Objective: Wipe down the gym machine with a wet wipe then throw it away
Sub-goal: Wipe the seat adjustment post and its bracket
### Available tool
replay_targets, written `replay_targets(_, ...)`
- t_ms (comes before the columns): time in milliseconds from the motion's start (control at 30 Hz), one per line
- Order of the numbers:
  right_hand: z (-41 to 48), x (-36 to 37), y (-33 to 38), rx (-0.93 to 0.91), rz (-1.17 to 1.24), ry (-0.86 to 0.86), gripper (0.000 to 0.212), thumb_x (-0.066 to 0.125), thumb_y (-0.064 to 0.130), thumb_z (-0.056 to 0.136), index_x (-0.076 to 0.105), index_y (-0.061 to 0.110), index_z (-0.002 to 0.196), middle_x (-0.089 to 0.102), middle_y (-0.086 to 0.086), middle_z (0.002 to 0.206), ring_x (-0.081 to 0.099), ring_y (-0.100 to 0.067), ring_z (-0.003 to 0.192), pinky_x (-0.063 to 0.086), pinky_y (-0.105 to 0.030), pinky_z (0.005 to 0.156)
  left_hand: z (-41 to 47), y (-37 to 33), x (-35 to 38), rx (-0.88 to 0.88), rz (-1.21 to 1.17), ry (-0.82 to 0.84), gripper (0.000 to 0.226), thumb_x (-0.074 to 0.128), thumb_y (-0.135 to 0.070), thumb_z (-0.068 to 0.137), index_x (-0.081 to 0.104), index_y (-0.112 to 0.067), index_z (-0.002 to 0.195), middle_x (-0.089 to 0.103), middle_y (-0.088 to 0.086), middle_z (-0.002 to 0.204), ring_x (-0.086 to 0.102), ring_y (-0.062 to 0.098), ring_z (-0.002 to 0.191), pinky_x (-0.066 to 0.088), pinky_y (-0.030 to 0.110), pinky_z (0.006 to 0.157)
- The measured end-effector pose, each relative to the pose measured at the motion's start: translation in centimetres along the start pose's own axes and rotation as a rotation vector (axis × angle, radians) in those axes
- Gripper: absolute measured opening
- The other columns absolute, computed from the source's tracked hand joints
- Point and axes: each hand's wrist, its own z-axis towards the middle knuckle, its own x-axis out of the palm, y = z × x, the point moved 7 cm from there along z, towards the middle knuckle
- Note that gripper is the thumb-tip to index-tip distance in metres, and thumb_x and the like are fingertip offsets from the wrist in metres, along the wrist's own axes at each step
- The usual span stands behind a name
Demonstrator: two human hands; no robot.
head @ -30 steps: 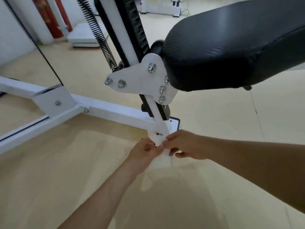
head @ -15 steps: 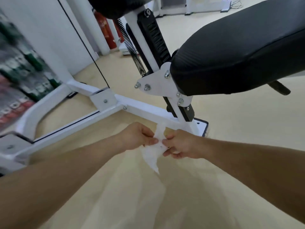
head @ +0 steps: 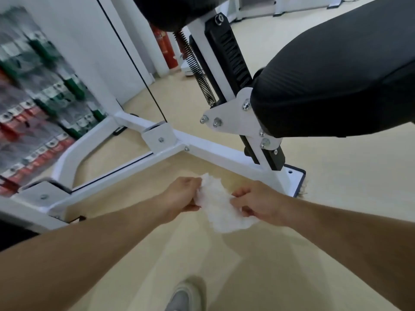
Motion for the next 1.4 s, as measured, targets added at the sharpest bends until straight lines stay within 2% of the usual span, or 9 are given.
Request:
replay_targets(100, 0.2, -0.9, -1.6, 0.043, -0.196, -0.080, 0.032, 0.062, 0.015, 0.093, 0.056, 0.013, 0.061, 0.045, 0.002, 0.051, 0.039, -0.009, 0.041, 0.033, -0.017, 0.043, 2.6, 1.0, 0.2, 0.065, 0.010, -0.017, 0.027, 0.062, -0.030, 0.094, 0.061, -0.011, 0.074, 0.061, 0.004, 0.069, 0.056, 0.014, 0.059, 0.052, 0.025, 0.060)
replay_targets(267, 1.2, -2.0, -3.3, 0.104, -0.374, -0.163, 0.034, 0.057, 0.016, 0.095, 0.054, 0.015, 0.062, 0.050, 0.004, 0.061, 0.047, -0.006, 0.051, 0.037, -0.012, 0.046, 7.5, 1.9, 1.5, 0.085, -0.068, 0.069, 0.018, 0.075, -0.014, 0.084, 0.058, -0.010, 0.084, 0.058, 0.012, 0.066, 0.048, 0.018, 0.053, 0.048, 0.026, 0.053)
replay_targets(400, 2.3, -3.2, -3.6, 0.154, -0.455, -0.258, 0.027, 0.061, 0.017, 0.093, 0.056, 0.013, 0.067, 0.049, 0.006, 0.060, 0.042, -0.004, 0.050, 0.032, -0.009, 0.041, 12.0, 1.2, 3.5, 0.138, -0.052, 0.096, 0.016, 0.067, -0.002, 0.083, 0.055, -0.012, 0.083, 0.061, 0.012, 0.068, 0.052, 0.020, 0.055, 0.045, 0.030, 0.057)
replay_targets(600, 5.2, -5.0, -5.4, 0.241, -0.027, -0.552, 0.025, 0.060, 0.010, 0.092, 0.058, 0.010, 0.067, 0.052, -0.001, 0.055, 0.044, -0.007, 0.037, 0.034, -0.013, 0.041, 15.1, -0.3, 6.7, 0.339, 0.081, 0.118, 0.039, 0.052, 0.010, 0.082, 0.068, -0.022, 0.066, 0.063, -0.004, 0.068, 0.054, 0.013, 0.060, 0.048, 0.021, 0.058)
replay_targets(767, 7.2, -4.1, -6.5, 0.221, 0.102, -0.699, 0.016, 0.056, 0.015, 0.091, 0.060, 0.010, 0.077, 0.054, -0.006, 0.064, 0.043, -0.016, 0.053, 0.035, -0.022, 0.052, 16.5, -3.1, 7.1, 0.563, 0.253, 0.052, 0.033, 0.051, -0.002, 0.087, 0.071, -0.021, 0.106, 0.065, -0.005, 0.109, 0.058, 0.011, 0.095, 0.043, 0.019, 0.089)
replay_targets(967, 8.1, -4.4, -6.2, 0.120, 0.146, -0.883, 0.025, 0.056, 0.021, 0.092, 0.059, 0.004, 0.074, 0.052, -0.005, 0.061, 0.044, -0.019, 0.054, 0.037, -0.026, 0.052, 17.0, -4.9, 7.7, 0.784, 0.369, 0.041, 0.053, 0.060, -0.002, 0.080, 0.057, -0.013, 0.131, 0.054, 0.001, 0.135, 0.046, 0.019, 0.125, 0.032, 0.020, 0.096)
replay_targets(1134, 9.1, -4.0, -7.3, 0.181, 0.316, -0.868, 0.025, 0.055, 0.017, 0.093, 0.058, 0.006, 0.071, 0.048, -0.004, 0.060, 0.037, -0.017, 0.049, 0.032, -0.023, 0.048, 18.6, -2.8, 9.5, 0.734, 0.937, 0.007, 0.079, 0.060, -0.032, 0.086, 0.019, -0.017, 0.151, 0.010, -0.001, 0.160, 0.011, 0.025, 0.144, 0.022, 0.050, 0.111)
replay_targets(1267, 9.9, -3.9, -7.4, 0.184, 0.526, -0.861, 0.019, 0.055, 0.017, 0.094, 0.060, 0.010, 0.078, 0.049, -0.005, 0.062, 0.036, -0.014, 0.046, 0.029, -0.021, 0.042, 15.4, -2.7, 10.3, 1.220, 0.852, -0.151, 0.059, 0.081, -0.022, 0.069, 0.061, -0.007, 0.123, 0.057, 0.013, 0.130, 0.049, 0.030, 0.120, 0.046, 0.046, 0.097)
replay_targets(1401, 9.7, -4.3, -7.8, 0.172, 0.696, -0.961, 0.023, 0.050, 0.015, 0.097, 0.059, 0.012, 0.076, 0.053, -0.003, 0.060, 0.046, -0.016, 0.050, 0.036, -0.027, 0.047, 16.8, -0.5, 13.7, 1.228, 1.004, -0.031, 0.078, 0.084, -0.041, 0.065, 0.058, -0.006, 0.130, 0.059, 0.012, 0.133, 0.055, 0.028, 0.125, 0.043, 0.045, 0.102)
